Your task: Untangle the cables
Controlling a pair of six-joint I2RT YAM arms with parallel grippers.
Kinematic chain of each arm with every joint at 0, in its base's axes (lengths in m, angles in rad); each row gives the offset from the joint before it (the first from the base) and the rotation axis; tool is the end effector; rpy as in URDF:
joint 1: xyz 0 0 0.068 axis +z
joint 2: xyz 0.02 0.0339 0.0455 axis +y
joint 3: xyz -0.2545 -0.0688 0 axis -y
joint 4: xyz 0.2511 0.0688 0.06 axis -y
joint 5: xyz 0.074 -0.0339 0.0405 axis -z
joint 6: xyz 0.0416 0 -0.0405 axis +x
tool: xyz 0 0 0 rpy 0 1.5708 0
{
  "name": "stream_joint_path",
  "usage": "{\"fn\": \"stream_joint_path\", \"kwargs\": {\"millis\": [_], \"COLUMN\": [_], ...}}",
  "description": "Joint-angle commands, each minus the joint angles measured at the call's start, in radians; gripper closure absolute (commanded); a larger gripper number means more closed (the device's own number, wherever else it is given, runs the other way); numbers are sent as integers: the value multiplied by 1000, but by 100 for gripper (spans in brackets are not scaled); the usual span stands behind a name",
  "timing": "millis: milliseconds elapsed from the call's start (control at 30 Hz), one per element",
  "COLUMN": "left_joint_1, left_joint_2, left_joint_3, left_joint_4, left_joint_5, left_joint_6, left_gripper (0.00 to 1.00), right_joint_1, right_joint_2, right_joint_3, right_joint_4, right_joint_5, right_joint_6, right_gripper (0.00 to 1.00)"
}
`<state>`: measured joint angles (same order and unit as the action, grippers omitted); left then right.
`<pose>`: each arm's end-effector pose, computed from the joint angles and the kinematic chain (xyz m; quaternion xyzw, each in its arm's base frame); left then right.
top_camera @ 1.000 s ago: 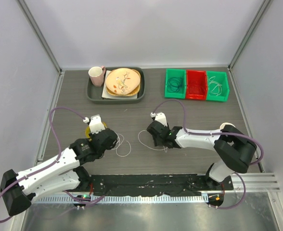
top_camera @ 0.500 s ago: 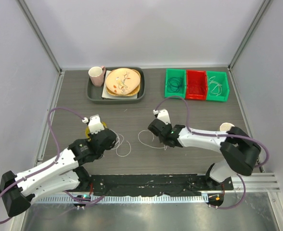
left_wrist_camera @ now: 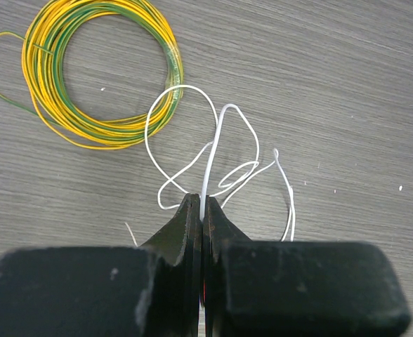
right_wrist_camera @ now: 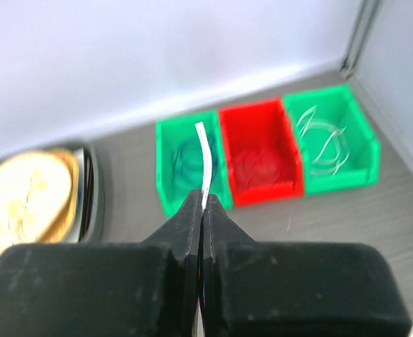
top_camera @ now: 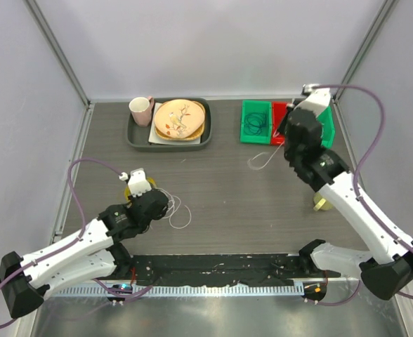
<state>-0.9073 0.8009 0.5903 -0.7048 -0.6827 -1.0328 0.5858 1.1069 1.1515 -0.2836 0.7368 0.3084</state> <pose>0.1227 -0.1144 0.2182 -0.1635 0.8836 -0.0710 0.4329 0.2289 0.1183 0.3874 0.1189 0.7573 -0.0062 0.6421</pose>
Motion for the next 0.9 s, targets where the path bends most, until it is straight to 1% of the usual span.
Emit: {"fn": "stream_joint_path", "kwargs": {"millis": [0, 67, 100, 167, 200, 300, 333, 367, 400, 500, 633, 667, 867], "left_joint_1": [5, 5, 4, 4, 5, 5, 5, 5, 5, 5, 5, 4, 4], "left_joint_2": [-2, 1, 3, 4, 4, 6, 6, 3, 3, 0, -6, -8, -22], "left_joint_3": [-9, -10, -10, -12, -11, -9, -9, -14, -15, -23, -26, -27, -41], "left_joint_4": [54, 57, 59, 62, 61, 56, 57, 60, 64, 88, 114, 119, 149], "left_joint_5": [-6, -9, -14, -20, -29, -35, -37, -37, -37, -35, -37, -37, -31], "left_joint_6": [25, 28, 30, 36, 34, 34, 37, 39, 42, 59, 79, 83, 106], "left_gripper": [100, 100, 100, 100, 100, 100, 100, 100, 100, 100, 100, 100, 100], "right_joint_1": [-131, -185, -235, -296, -352, -440, -457, -475, -487, -523, -573, -619, -687], "right_joint_2": [111, 169, 195, 273, 300, 390, 412, 468, 491, 582, 654, 669, 760], "right_joint_3": [250, 330, 402, 468, 523, 608, 629, 655, 704, 786, 838, 852, 873], "right_joint_4": [57, 46, 38, 35, 38, 53, 57, 55, 52, 46, 46, 47, 44], "right_joint_5": [24, 12, -2, -17, -51, -115, -132, -146, -155, -148, -162, -171, -234], "right_joint_6": [-178, -199, -219, -223, -224, -216, -218, -221, -232, -275, -284, -279, -284], "right_gripper": [99, 99, 99, 99, 99, 99, 99, 99, 99, 99, 99, 99, 99]}}
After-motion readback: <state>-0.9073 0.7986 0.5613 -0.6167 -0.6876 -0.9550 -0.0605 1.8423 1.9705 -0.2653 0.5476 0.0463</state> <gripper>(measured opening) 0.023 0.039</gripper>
